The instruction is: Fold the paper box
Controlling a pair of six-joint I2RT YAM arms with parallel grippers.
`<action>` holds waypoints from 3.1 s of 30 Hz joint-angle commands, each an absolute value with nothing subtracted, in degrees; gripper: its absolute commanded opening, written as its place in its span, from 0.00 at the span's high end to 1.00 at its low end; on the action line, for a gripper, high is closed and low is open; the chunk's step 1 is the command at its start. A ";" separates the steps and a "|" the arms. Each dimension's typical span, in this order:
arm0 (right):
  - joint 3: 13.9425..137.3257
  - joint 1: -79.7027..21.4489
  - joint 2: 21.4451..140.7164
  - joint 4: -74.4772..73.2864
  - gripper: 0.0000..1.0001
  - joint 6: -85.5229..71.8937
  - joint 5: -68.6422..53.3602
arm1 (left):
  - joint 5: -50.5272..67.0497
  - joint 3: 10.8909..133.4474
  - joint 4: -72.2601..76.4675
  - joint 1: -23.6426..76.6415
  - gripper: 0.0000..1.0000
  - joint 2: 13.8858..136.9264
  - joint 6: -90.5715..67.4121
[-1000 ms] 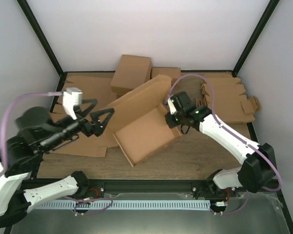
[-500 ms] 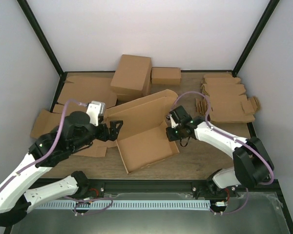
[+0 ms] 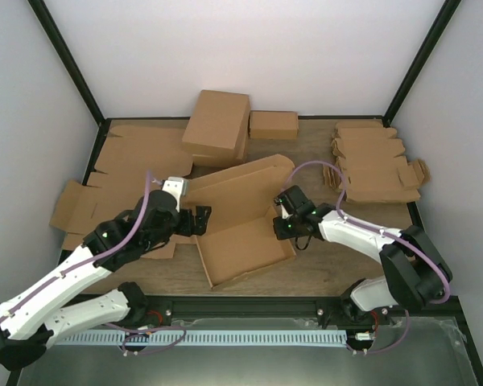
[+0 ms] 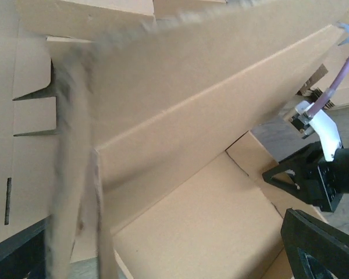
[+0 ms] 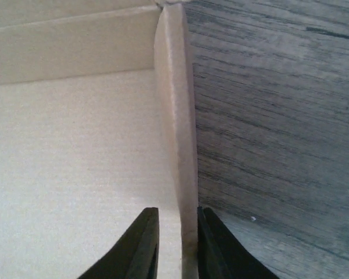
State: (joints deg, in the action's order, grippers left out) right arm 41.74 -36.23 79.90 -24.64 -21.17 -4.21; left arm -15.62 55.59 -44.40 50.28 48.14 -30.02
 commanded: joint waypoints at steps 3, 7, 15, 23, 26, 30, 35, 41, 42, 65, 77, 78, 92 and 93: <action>41.72 -40.82 81.04 -23.97 0.74 -22.54 4.16 | -17.27 54.11 -38.63 50.19 0.00 48.08 -31.06; 42.42 -42.73 83.35 -24.83 0.68 -23.62 8.20 | -17.47 53.51 -38.44 50.06 0.00 48.46 -31.17; 44.71 -44.07 88.67 -24.65 0.68 -26.93 14.76 | -16.93 50.94 -36.45 49.41 0.00 48.23 -31.82; 44.67 -44.68 89.61 -22.59 0.99 -26.32 16.87 | -16.12 49.35 -35.04 48.80 0.00 48.68 -31.81; 44.49 -45.07 89.05 -22.60 0.94 -26.05 17.49 | -15.80 48.69 -34.62 48.56 0.00 48.87 -31.86; 44.00 -45.09 87.19 -21.76 0.63 -25.52 17.28 | -15.66 48.53 -34.39 48.30 0.00 48.99 -31.72; 44.86 -45.09 86.11 -19.28 0.62 -24.64 16.66 | -15.09 48.29 -33.99 47.99 0.00 49.13 -31.71; 48.05 -43.12 89.16 -17.23 0.56 -23.64 14.14 | -14.60 47.90 -34.31 47.75 0.00 48.92 -32.06; 48.52 -42.69 89.65 -16.96 0.54 -23.44 13.53 | -14.55 47.86 -34.48 47.80 0.00 48.74 -32.12; 54.03 -40.26 97.34 -19.07 0.94 -21.15 15.71 | -14.51 46.30 -34.86 47.68 0.00 46.56 -32.34; 53.37 -40.25 96.11 -18.22 0.96 -22.40 19.55 | -9.07 46.19 -40.23 47.71 0.00 46.53 -39.12; 53.23 -40.26 96.07 -17.94 0.91 -22.27 19.44 | -7.98 45.80 -40.73 47.71 0.00 46.88 -40.40; 45.47 -40.41 85.48 -24.05 0.43 -23.54 8.25 | -2.78 35.75 -37.91 48.95 0.00 46.48 -52.80; 44.78 -40.54 85.17 -24.40 0.43 -23.80 8.23 | -3.06 34.67 -37.37 49.17 0.00 46.15 -53.61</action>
State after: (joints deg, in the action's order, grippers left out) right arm 46.87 -40.58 86.76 -20.67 -22.06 10.20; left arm -4.60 37.87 -40.29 48.25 47.55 -48.95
